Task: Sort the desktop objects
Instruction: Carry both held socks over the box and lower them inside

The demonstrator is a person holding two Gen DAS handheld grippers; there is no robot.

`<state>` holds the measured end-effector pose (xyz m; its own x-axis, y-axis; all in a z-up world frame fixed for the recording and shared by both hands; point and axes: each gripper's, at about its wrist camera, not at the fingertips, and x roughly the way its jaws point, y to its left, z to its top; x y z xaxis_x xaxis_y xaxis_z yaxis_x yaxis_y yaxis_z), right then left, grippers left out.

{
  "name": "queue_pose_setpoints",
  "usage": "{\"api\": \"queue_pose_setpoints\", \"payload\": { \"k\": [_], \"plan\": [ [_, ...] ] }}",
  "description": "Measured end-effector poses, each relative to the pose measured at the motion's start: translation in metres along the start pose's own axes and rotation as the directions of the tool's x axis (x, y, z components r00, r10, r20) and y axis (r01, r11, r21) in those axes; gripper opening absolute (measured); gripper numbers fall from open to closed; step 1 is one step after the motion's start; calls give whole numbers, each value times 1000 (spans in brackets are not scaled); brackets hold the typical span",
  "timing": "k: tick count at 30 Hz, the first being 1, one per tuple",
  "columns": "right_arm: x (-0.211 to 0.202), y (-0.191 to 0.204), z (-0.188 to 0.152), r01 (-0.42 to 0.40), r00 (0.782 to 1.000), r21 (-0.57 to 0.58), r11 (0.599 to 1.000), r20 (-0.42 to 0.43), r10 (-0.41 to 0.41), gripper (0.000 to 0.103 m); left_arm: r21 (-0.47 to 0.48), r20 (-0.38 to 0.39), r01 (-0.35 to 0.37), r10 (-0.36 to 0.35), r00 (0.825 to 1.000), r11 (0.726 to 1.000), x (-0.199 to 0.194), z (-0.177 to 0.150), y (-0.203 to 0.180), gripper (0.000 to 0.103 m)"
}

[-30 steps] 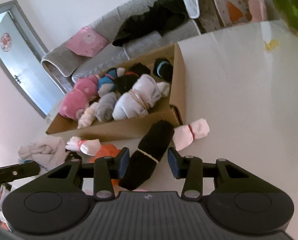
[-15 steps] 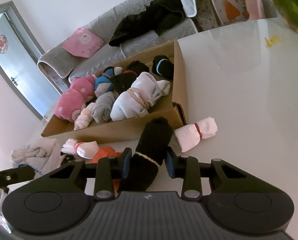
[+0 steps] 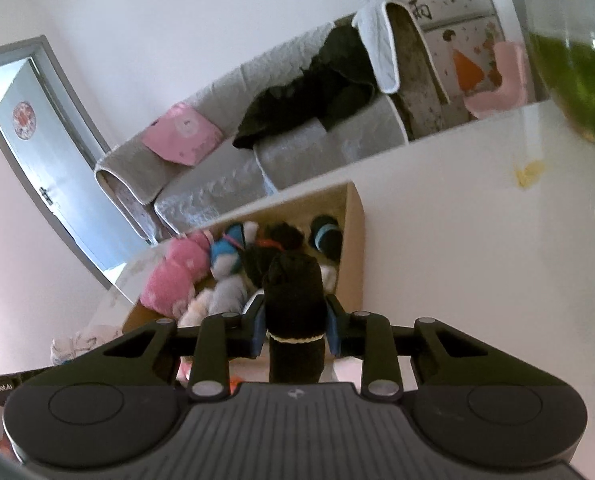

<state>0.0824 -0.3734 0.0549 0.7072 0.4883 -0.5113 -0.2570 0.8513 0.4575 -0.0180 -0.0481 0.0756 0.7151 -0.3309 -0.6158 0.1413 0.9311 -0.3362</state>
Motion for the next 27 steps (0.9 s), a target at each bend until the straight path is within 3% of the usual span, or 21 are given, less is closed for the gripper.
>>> {"api": "queue_pose_setpoints", "payload": {
  "k": [9, 17, 27],
  "plan": [
    [20, 5, 30, -31, 999, -15, 999, 18, 31, 27, 32, 15, 13, -14, 1000, 999, 17, 39, -14, 56],
    [17, 8, 58, -118, 992, -48, 992, 34, 120, 27, 97, 55, 4, -9, 998, 995, 13, 80, -15, 56],
    [42, 3, 80, -188, 982, -70, 980, -24, 187, 27, 150, 44, -37, 31, 999, 988, 43, 108, -9, 56]
  ]
}}
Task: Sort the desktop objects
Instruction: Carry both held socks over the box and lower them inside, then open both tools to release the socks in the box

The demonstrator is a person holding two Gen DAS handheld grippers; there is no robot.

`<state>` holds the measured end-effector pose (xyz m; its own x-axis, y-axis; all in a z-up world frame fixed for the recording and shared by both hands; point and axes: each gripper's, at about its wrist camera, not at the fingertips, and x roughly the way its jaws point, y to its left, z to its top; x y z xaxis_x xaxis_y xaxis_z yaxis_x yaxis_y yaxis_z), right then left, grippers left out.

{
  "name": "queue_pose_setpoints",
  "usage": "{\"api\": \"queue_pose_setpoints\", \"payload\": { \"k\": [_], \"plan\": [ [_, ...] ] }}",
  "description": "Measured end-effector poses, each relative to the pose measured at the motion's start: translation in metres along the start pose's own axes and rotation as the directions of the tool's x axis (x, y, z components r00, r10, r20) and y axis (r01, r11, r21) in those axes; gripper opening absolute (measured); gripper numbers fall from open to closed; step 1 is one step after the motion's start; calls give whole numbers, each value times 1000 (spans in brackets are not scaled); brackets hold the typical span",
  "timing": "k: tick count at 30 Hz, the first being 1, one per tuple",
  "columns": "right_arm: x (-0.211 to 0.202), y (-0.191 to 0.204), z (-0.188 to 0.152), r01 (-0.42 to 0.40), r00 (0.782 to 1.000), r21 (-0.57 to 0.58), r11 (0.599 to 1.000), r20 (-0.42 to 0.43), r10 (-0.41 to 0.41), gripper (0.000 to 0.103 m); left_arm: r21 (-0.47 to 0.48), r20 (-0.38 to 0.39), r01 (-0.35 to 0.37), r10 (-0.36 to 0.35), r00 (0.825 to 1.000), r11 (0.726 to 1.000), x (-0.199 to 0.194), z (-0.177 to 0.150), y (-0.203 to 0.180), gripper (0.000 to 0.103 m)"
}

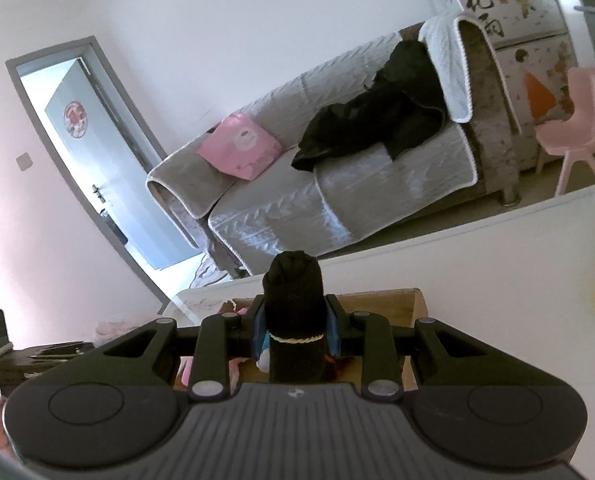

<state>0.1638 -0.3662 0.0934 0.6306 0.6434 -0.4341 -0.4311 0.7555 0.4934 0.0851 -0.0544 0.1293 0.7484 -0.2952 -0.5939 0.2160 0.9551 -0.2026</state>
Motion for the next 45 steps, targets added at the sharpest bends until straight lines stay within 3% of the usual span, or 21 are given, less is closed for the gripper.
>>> {"api": "queue_pose_setpoints", "payload": {
  "k": [9, 21, 34, 45],
  "plan": [
    [26, -1, 6, -38, 997, 2, 999, -62, 38, 27, 23, -46, 46, -44, 998, 999, 45, 3, -9, 56],
    [56, -7, 8, -50, 985, 1, 999, -164, 49, 27, 72, -91, 56, -49, 995, 996, 94, 4, -24, 56],
    [84, -13, -1, 34, 972, -3, 999, -231, -34, 27, 112, -138, 9, 6, 990, 994, 138, -6, -25, 56],
    [101, -15, -13, 140, 942, -81, 987, -295, -158, 29, 134, -153, -35, 55, 987, 990, 153, -14, -24, 59]
  ]
}}
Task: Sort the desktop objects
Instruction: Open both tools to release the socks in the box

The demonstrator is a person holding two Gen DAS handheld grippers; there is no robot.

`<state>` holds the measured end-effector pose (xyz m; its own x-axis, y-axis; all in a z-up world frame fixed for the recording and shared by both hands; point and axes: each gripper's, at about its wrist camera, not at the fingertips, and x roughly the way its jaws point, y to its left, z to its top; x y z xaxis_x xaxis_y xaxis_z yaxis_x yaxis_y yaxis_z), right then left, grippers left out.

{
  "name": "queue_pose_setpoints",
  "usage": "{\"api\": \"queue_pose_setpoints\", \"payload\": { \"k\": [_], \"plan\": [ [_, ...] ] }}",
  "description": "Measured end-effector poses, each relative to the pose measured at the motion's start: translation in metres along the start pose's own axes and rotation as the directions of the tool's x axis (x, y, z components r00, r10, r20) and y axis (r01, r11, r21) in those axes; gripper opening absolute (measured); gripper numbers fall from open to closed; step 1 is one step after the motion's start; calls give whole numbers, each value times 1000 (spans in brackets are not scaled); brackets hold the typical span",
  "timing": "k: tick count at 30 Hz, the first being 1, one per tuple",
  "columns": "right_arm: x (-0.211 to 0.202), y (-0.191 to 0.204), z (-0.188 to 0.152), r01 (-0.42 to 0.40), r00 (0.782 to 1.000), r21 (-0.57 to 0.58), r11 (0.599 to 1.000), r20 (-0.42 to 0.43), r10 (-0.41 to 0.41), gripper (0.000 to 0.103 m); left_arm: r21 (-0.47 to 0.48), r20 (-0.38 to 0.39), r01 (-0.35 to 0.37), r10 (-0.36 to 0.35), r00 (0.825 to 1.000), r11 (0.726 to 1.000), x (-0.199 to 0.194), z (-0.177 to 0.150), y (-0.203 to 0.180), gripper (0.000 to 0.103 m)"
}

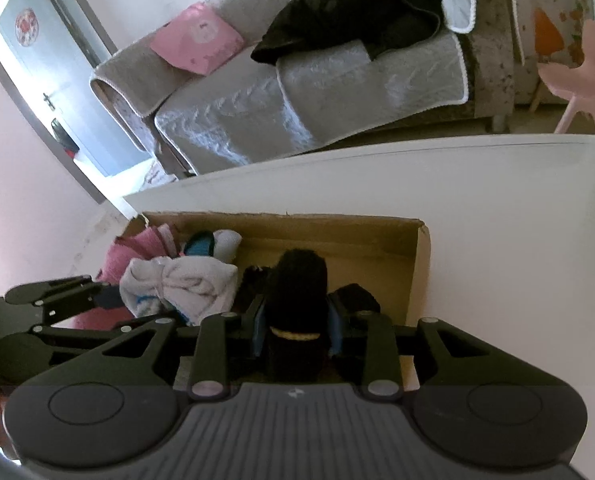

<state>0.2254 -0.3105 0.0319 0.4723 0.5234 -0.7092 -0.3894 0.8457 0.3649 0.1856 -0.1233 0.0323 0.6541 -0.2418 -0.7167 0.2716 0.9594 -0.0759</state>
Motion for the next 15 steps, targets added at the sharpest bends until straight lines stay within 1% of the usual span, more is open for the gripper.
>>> {"api": "queue_pose_setpoints", "payload": {
  "k": [2, 4, 6, 8, 10, 11, 12, 14, 15],
  "plan": [
    [0, 5, 0, 13, 1000, -28, 1000, -2, -13, 31, -8, -1, -5, 5, 1000, 1000, -1, -1, 0, 59],
    [-3, 9, 0, 14, 1000, -48, 999, 3, -14, 37, -9, -5, -11, 11, 1000, 1000, -3, -2, -1, 60],
    [-7, 10, 1, 16, 1000, -54, 998, 13, -15, 41, -13, -6, -19, 19, 1000, 1000, -8, -2, -2, 65],
    [-9, 11, 1, 18, 1000, -55, 998, 22, -17, 43, -11, -2, -20, 20, 1000, 1000, -15, -4, -3, 69],
    [-14, 12, 1, 20, 999, -53, 998, 33, -18, 48, -10, 2, -25, 25, 1000, 1000, -21, -6, -5, 74],
    [-17, 13, 0, 18, 999, -50, 999, 41, -16, 50, -11, 5, -26, 26, 1000, 1000, -25, -6, -6, 79],
    [-21, 14, -1, 19, 999, -49, 999, 50, -17, 54, -12, 11, -25, 25, 1000, 1000, -30, -7, -6, 82],
    [-31, 15, -3, 11, 997, -37, 999, 71, -9, 54, -21, 25, -20, 21, 999, 1000, -44, -10, -5, 83],
    [-38, 15, -5, 0, 997, -34, 999, 80, 2, 56, -22, 31, -19, 20, 999, 1000, -52, -13, -5, 84]
  ]
}}
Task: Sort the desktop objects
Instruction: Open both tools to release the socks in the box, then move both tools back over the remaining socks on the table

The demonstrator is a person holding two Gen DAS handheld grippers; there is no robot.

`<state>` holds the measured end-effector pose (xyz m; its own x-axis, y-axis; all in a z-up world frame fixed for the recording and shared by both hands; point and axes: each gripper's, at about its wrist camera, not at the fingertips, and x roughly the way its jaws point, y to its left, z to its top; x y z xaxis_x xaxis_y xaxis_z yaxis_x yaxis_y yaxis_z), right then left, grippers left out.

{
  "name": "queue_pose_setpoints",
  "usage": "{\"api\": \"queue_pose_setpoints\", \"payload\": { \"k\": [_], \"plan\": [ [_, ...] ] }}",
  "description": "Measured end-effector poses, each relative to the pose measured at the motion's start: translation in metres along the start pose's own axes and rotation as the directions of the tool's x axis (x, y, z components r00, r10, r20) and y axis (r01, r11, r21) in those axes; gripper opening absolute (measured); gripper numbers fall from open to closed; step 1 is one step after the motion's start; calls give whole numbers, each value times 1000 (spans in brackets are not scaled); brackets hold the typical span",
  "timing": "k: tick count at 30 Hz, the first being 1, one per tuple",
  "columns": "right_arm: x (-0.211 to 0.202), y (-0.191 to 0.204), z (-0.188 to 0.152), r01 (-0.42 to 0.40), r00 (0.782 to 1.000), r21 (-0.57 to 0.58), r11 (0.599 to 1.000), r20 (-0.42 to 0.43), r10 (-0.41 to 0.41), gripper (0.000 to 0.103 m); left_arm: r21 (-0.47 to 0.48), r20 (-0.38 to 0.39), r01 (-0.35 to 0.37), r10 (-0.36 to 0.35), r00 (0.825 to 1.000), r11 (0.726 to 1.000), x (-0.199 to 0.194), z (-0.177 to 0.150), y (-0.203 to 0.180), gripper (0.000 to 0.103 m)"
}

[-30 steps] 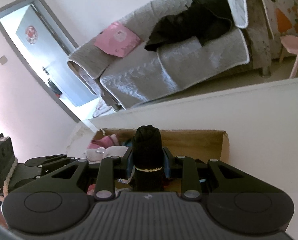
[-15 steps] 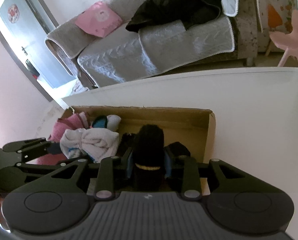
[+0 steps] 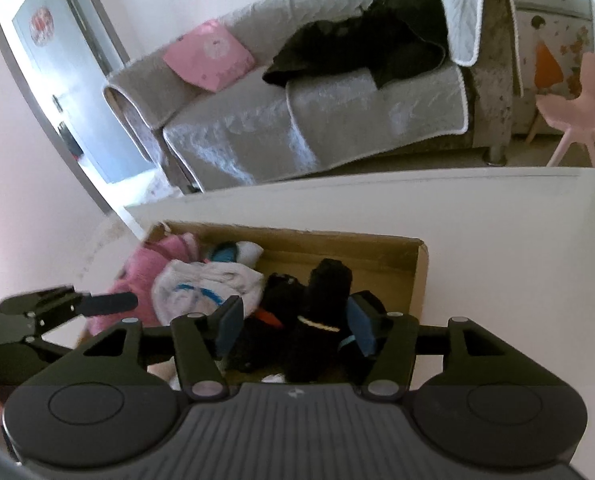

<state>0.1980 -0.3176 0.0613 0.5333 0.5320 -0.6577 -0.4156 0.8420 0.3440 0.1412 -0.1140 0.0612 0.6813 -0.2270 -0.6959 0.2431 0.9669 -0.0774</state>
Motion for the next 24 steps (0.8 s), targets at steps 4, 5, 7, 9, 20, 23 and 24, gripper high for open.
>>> {"api": "queue_pose_setpoints", "payload": {
  "k": [4, 5, 7, 9, 20, 23, 24],
  "plan": [
    [-30, 7, -11, -21, 999, -9, 1000, 47, 21, 67, -9, 29, 2, -2, 1000, 1000, -34, -14, 4, 86],
    [-37, 8, -16, -26, 998, -7, 1000, 54, 26, 68, -12, 30, -2, 2, 1000, 1000, -42, -19, 5, 87],
    [-53, 10, -28, -43, 996, 4, 999, 73, 43, 74, -22, 34, -1, 2, 999, 1000, -58, -32, 9, 88],
    [-67, 12, -41, -53, 995, 7, 999, 85, 52, 79, -28, 28, 3, -2, 1000, 1000, -70, -46, 12, 89],
    [-96, 12, -118, -5, 999, -36, 999, 48, 7, 87, -47, -11, -9, 9, 1000, 999, -111, -116, 11, 91],
    [-89, 10, -131, 28, 999, -58, 998, 41, -26, 87, -53, -12, -9, 8, 1000, 999, -110, -126, 8, 91],
    [-88, 9, -134, 38, 998, -66, 997, 44, -35, 87, -57, -10, -17, 16, 1000, 998, -109, -128, 7, 91]
  ]
}}
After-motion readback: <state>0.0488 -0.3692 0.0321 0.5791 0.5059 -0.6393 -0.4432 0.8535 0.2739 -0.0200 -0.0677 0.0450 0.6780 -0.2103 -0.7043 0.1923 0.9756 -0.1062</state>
